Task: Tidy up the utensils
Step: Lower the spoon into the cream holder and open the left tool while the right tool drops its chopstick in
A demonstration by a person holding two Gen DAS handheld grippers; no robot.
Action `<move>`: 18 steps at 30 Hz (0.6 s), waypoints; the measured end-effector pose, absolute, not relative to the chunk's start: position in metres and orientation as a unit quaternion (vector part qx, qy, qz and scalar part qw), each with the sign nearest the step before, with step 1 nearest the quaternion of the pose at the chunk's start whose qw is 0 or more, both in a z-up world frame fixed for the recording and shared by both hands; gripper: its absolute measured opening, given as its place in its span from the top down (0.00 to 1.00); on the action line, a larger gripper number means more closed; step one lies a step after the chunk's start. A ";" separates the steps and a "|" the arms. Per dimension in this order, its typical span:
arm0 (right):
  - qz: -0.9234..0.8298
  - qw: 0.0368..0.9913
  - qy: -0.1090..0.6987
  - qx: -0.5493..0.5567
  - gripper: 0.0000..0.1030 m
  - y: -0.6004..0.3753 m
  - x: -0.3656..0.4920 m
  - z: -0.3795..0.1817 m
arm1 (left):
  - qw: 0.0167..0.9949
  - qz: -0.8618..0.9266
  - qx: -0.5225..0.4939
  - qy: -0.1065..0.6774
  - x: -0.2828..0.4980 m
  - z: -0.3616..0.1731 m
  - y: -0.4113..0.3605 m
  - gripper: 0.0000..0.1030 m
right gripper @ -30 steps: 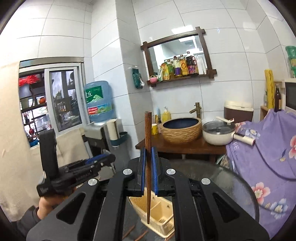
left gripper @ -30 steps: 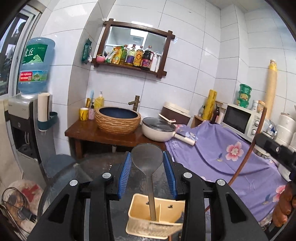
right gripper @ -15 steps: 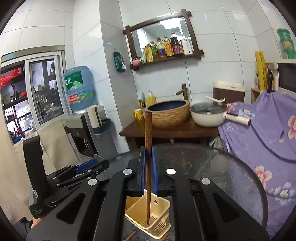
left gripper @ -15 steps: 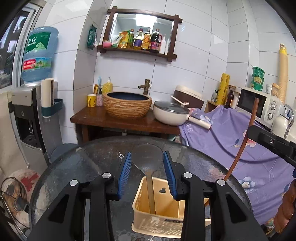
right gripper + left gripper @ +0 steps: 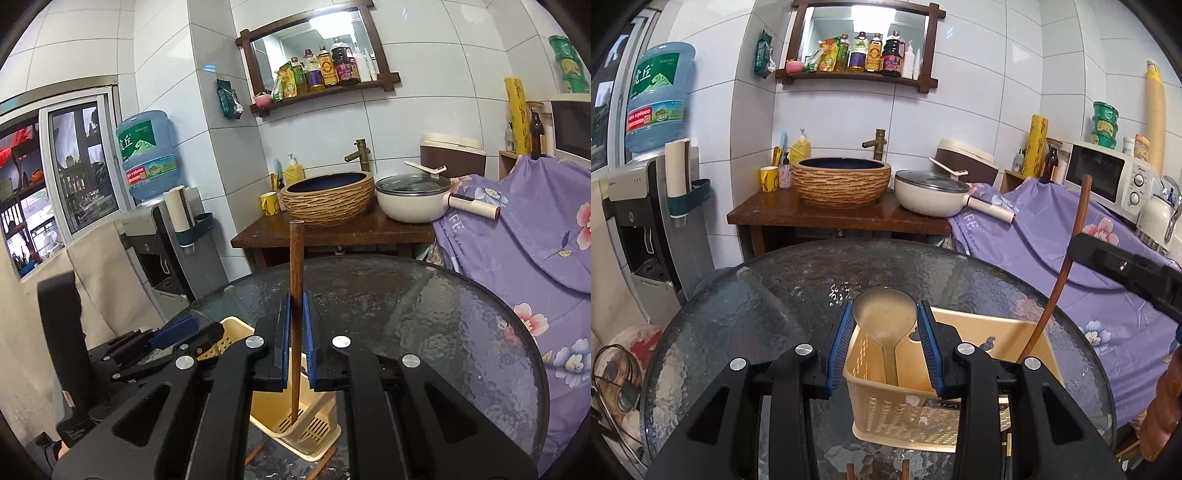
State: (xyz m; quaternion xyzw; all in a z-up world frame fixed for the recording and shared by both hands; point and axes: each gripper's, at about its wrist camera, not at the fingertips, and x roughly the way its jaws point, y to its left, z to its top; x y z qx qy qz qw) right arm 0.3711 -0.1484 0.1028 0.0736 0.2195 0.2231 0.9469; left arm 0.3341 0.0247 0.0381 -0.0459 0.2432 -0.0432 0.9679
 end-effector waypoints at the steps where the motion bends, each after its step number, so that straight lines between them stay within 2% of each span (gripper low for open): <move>1: 0.222 0.947 0.220 0.073 0.93 -0.148 0.371 0.103 | 0.967 -0.043 -0.045 0.246 0.335 0.036 0.025 0.66; 11: 0.213 0.949 0.219 0.077 0.93 -0.154 0.372 0.101 | 0.969 -0.038 -0.034 0.243 0.333 0.032 0.022 0.65; 13: 0.216 0.948 0.219 0.079 0.93 -0.155 0.372 0.102 | 0.969 -0.042 -0.038 0.242 0.330 0.033 0.022 0.62; 14: 0.217 0.948 0.222 0.078 0.92 -0.156 0.373 0.102 | 0.969 -0.044 -0.041 0.239 0.328 0.034 0.023 0.57; 18: 0.210 0.949 0.227 0.063 0.89 -0.156 0.370 0.098 | 0.972 -0.045 -0.052 0.223 0.316 0.040 0.026 0.28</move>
